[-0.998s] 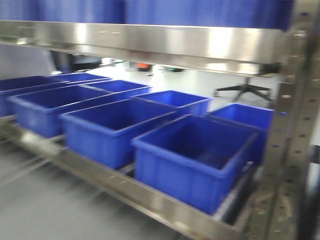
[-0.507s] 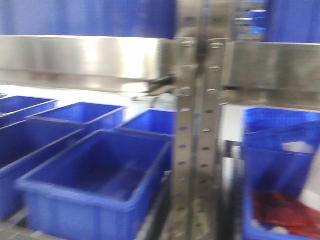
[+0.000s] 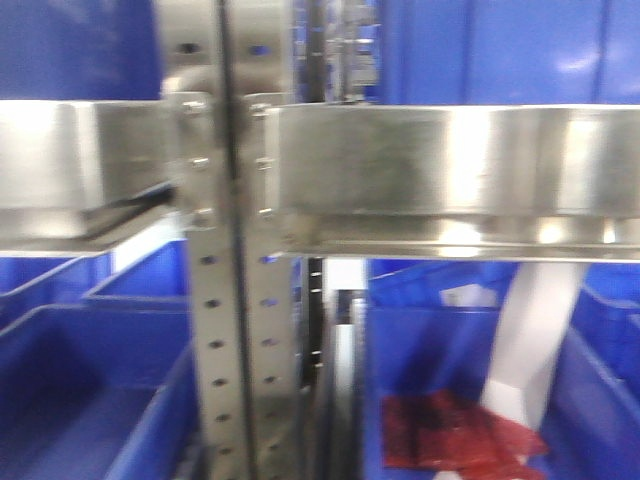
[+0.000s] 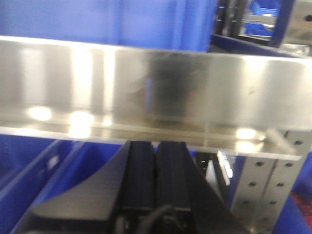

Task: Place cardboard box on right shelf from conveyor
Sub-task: 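Drive to the steel shelf rack with blue bins, box held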

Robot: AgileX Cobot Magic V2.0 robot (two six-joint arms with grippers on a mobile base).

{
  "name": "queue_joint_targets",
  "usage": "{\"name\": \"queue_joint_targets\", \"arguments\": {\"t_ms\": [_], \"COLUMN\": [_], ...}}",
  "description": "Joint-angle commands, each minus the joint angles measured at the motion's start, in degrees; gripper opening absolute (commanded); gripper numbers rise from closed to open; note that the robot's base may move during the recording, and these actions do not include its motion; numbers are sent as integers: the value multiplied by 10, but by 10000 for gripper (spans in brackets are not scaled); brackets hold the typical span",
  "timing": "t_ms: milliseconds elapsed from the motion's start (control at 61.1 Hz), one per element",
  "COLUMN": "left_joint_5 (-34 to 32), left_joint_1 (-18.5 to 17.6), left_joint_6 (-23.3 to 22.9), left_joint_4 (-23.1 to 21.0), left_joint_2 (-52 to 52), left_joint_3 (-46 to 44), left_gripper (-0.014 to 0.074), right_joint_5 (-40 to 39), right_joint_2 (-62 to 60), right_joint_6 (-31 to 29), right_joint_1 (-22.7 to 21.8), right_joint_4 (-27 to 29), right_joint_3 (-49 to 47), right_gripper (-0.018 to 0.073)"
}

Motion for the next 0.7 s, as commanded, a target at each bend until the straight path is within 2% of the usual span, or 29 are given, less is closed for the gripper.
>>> {"name": "queue_joint_targets", "arguments": {"t_ms": [0, 687], "left_joint_5": [-49, -49], "left_joint_1": [1, 1], "left_joint_6": [0, 0], "left_joint_4": [-3, -3], "left_joint_2": [-8, -8], "left_joint_3": [5, 5], "left_gripper": [-116, -116], "right_joint_5": [-60, -60], "right_joint_2": [10, 10], "right_joint_6": [-3, -3], "right_joint_1": [-2, -2], "right_joint_4": [-10, -10], "right_joint_3": [-15, -15], "right_gripper": [235, 235]}}
